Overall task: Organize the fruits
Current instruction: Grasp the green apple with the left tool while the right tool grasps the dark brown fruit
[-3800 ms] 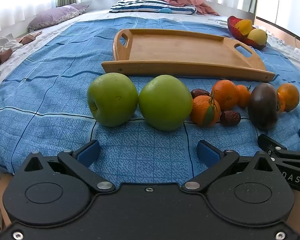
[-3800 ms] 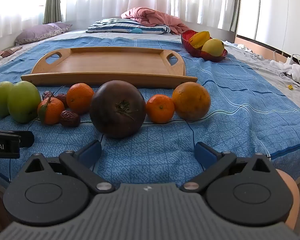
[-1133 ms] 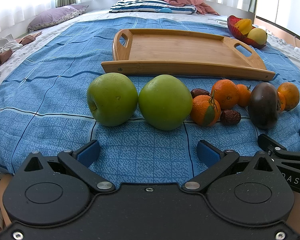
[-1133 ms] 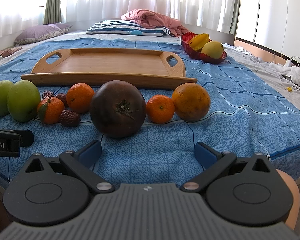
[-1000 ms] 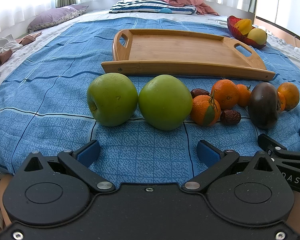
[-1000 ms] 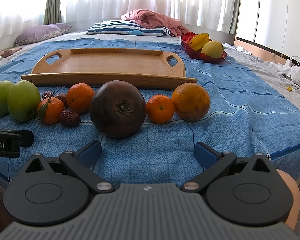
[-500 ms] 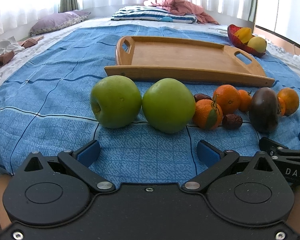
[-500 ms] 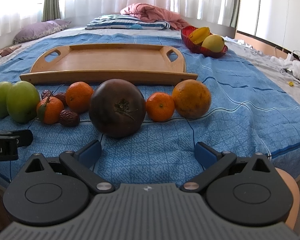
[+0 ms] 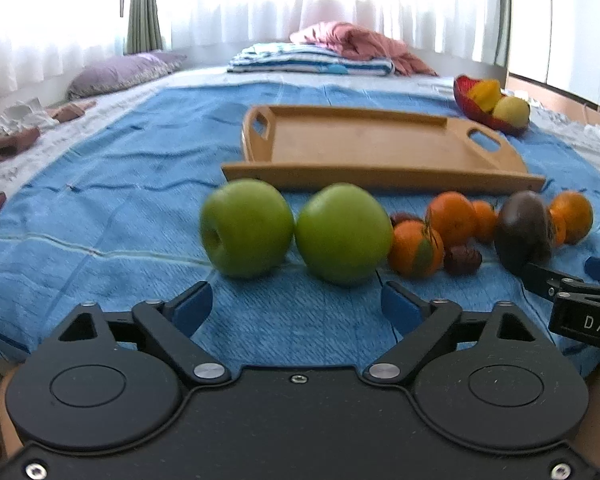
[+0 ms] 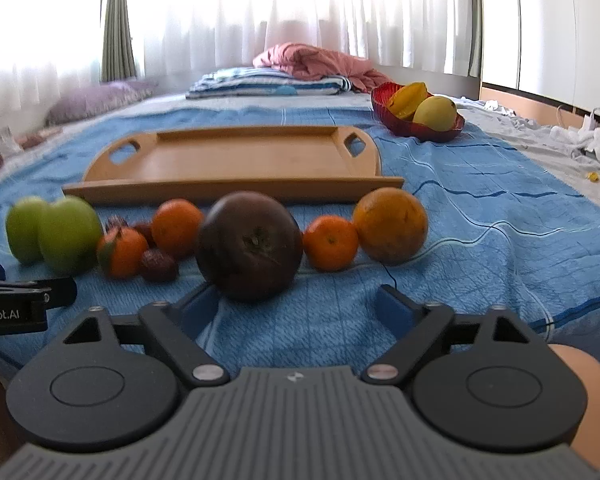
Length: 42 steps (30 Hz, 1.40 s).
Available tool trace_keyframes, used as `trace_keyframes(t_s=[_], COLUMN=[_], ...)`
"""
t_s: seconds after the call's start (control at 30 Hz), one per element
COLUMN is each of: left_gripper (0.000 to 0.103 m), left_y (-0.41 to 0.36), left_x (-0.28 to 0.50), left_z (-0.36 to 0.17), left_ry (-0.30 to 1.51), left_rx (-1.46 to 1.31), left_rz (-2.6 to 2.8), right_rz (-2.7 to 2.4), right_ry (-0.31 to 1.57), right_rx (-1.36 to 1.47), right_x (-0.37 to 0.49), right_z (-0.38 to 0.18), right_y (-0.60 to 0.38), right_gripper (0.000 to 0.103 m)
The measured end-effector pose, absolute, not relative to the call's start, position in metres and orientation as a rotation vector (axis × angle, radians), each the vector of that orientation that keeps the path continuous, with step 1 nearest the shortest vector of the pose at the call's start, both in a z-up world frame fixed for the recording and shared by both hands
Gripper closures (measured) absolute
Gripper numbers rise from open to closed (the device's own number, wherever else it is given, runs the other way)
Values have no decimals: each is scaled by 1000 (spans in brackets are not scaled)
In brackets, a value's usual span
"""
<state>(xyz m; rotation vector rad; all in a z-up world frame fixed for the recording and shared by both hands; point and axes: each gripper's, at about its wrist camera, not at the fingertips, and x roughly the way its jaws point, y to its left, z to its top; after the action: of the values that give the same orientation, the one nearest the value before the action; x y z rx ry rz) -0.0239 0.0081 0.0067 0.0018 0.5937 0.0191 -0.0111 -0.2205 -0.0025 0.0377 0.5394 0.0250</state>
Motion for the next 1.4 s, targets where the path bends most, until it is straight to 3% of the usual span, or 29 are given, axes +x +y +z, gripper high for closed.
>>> trace_keyframes(t_s=[0.13, 0.27, 0.43, 1.17, 1.4], left_gripper=[28, 30, 47, 43, 45], left_y=[9, 6, 5, 0, -4], left_x=[-28, -30, -23, 4, 8], left_z=[20, 31, 31, 23, 21], left_ry=[564, 544, 572, 582, 567], left_rx=[-14, -44, -88, -174, -166], left_rz=[-7, -72, -92, -47, -21], right_rz=[75, 134, 118, 95, 89], right_ry=[523, 518, 529, 556, 556], right_rx=[125, 233, 303, 391, 384], right_x=[-13, -11, -3, 20, 22], right_z=[1, 5, 4, -2, -4], right_y=[-225, -231, -234, -228, -227], right_gripper=[30, 30, 30, 30, 34])
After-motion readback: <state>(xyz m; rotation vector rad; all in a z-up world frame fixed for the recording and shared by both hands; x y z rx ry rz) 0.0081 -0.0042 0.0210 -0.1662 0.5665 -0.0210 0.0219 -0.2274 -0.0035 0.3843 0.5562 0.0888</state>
